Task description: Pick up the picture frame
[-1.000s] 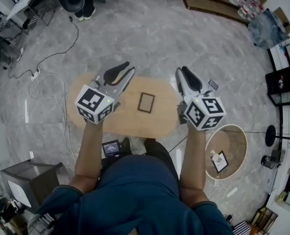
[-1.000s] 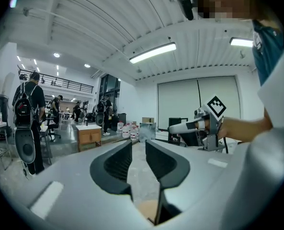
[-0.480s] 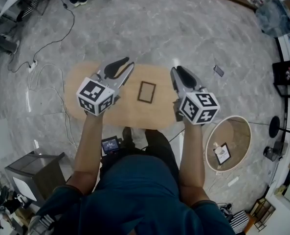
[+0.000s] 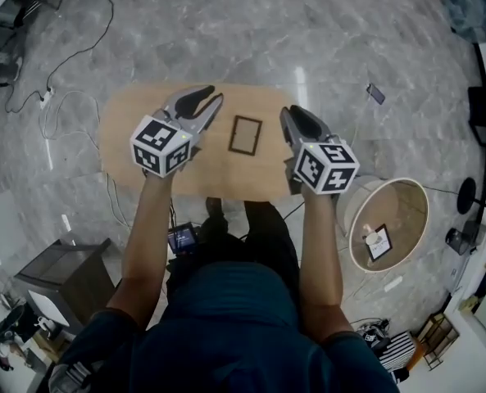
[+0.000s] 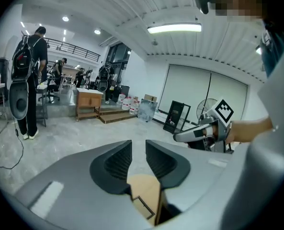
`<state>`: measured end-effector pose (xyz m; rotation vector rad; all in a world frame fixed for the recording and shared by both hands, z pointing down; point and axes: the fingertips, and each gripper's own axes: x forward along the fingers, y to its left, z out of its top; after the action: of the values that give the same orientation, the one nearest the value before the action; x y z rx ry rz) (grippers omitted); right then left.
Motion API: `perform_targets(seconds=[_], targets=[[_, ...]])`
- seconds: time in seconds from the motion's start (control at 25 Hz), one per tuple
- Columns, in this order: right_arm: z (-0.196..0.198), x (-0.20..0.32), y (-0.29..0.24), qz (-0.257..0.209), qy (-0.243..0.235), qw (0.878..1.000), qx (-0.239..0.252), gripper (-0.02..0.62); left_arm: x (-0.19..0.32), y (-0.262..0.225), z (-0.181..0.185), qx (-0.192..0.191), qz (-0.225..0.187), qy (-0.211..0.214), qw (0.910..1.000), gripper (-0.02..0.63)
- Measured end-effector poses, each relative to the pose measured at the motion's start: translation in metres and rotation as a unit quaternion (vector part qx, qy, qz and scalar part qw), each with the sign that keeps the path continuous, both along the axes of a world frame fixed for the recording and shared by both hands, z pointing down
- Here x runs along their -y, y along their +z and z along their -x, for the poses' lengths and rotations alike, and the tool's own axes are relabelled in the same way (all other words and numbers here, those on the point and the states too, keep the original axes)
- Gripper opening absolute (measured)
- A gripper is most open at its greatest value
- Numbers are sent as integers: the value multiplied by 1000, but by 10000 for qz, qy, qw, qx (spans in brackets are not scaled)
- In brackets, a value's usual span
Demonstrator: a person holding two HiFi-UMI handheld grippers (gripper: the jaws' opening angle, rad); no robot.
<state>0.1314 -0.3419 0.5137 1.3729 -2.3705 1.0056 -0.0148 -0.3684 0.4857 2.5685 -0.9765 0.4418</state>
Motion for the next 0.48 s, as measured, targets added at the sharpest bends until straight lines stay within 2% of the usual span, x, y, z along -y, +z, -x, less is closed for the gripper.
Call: perform_targets(seconds=[0.48], targets=[[6, -4, 147, 1166, -86, 9931, 59, 66, 9, 144, 2, 86, 1100, -156, 9938, 87]])
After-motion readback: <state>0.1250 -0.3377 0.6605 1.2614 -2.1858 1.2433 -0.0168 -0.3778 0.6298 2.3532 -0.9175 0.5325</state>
